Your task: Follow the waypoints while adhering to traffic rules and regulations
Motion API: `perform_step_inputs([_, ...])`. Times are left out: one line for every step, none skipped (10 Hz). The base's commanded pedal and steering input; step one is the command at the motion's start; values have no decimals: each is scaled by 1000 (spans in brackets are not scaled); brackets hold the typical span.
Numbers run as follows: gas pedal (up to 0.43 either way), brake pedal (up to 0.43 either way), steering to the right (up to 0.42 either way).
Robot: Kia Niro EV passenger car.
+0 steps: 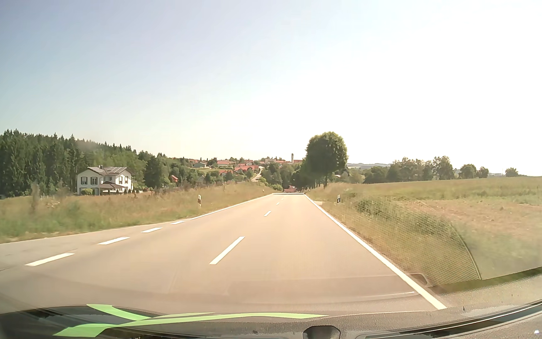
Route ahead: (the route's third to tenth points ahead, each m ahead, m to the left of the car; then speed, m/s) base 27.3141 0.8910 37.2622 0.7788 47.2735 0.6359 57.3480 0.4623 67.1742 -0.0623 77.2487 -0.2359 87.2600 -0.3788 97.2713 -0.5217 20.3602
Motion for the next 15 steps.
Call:
perform_step_inputs([118, 0, -1])
perform_step_inputs([118, 0, -2])
perform_step_inputs([118, 0, -1])
perform_step_inputs([118, 0, 0])
perform_step_inputs([98, 0, 0])
perform_step_inputs([87, 0, 0])
perform_step_inputs([87, 0, 1])
perform_step_inputs([87, 0, 2])
perform_step_inputs([98, 0, 3])
perform_step_inputs([118, 0, 4])
perform_step_inputs([138, 0, 4])
perform_step_inputs([138, 0, 4])
perform_step_inputs([138, 0, 4])
perform_step_inputs([150, 0, 4])
perform_step_inputs([157, 0, 3])
